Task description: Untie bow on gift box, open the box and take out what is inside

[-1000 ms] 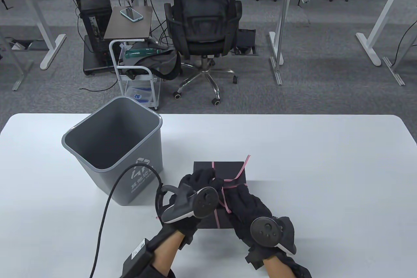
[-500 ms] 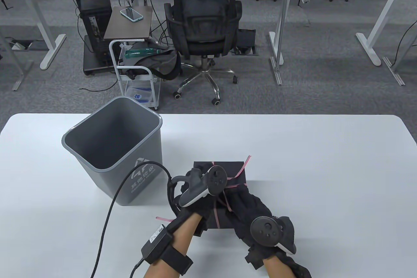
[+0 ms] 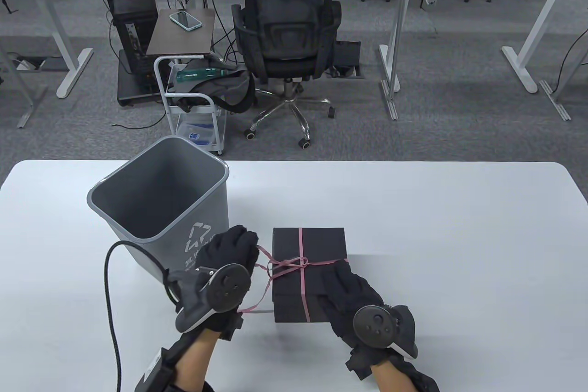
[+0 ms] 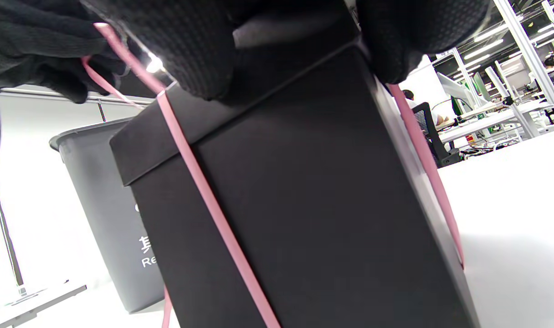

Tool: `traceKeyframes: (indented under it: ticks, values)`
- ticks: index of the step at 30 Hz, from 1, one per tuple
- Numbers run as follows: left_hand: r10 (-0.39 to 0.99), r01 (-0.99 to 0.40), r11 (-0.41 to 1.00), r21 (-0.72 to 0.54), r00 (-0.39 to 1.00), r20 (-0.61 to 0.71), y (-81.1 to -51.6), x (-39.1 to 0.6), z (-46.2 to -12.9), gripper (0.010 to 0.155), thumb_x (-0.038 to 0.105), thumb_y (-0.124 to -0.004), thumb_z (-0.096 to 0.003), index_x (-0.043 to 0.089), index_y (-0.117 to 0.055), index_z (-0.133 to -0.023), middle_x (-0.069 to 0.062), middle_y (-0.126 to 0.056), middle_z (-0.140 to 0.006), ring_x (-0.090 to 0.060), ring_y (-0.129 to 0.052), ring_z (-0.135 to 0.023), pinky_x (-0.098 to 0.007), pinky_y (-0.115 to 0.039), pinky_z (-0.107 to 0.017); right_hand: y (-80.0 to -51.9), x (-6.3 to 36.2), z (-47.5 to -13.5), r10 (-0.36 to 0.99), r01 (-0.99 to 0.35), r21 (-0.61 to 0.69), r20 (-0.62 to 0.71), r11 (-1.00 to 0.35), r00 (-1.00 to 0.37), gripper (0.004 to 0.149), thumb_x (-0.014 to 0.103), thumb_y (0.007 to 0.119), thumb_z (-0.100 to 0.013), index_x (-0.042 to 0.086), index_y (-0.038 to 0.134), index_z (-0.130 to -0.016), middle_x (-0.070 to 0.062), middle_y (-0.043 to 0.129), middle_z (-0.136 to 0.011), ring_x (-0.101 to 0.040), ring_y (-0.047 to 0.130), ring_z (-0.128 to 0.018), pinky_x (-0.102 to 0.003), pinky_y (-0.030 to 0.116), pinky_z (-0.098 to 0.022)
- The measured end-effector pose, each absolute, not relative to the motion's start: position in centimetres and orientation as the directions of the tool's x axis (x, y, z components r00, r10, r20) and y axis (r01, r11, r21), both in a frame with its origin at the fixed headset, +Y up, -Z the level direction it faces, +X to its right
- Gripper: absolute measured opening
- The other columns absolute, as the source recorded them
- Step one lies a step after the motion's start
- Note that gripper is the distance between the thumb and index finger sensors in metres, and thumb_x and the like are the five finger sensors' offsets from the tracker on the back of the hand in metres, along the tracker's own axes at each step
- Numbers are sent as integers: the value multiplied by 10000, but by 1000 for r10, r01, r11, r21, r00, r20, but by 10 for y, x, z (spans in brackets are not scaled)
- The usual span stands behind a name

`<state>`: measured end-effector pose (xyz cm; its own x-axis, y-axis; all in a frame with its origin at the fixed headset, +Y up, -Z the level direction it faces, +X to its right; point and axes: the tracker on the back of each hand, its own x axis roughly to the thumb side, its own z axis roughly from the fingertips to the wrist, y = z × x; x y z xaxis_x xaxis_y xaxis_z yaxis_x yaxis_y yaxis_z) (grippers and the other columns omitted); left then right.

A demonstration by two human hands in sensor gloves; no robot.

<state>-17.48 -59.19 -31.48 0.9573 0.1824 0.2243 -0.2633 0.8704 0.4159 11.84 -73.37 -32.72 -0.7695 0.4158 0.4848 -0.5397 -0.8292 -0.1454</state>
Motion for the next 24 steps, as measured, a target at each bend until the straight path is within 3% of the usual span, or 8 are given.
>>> traceKeyframes:
  ticks: [5, 17, 22, 24]
  values:
    - [123, -178, 872, 456, 981, 147, -589, -203, -308, 383, 330, -806, -609, 229, -798, -979, -111, -837, -1045, -370, -895, -873, -529, -765, -656, -734, 118, -327, 410, -535, -151, 484, -831, -773, 640, 442, 771, -596, 191, 578, -1152, -137, 467, -1165, -511, 734, -859, -588, 637, -642]
    - [-62, 79, 886, 457, 997, -52, -612, -213, -309, 375, 337, -827, -604, 232, -824, -964, -117, -836, -1054, -358, -899, -879, -516, -778, -652, -735, 118, -327, 408, -534, -153, 484, -831, -774, 640, 443, 768, -597, 193, 574, -1154, -136, 466, -1165, -511, 732, -859, -588, 637, -643]
    - [-77, 161, 855, 493, 979, -187, -621, -222, -310, 371, 336, -832, -600, 220, -839, -952, -132, -855, -1031, -367, -915, -846, -511, -789, -634, -735, 118, -328, 410, -535, -149, 485, -832, -773, 639, 443, 770, -598, 193, 576, -1153, -134, 466, -1165, -510, 734, -859, -589, 636, -643]
    - [-57, 145, 851, 505, 981, -186, -623, -223, -308, 373, 338, -836, -596, 217, -844, -948, -137, -858, -1028, -373, -917, -839, -513, -790, -630, -735, 118, -328, 411, -536, -148, 485, -831, -772, 640, 443, 771, -597, 193, 577, -1153, -135, 467, -1164, -510, 733, -859, -588, 636, -643]
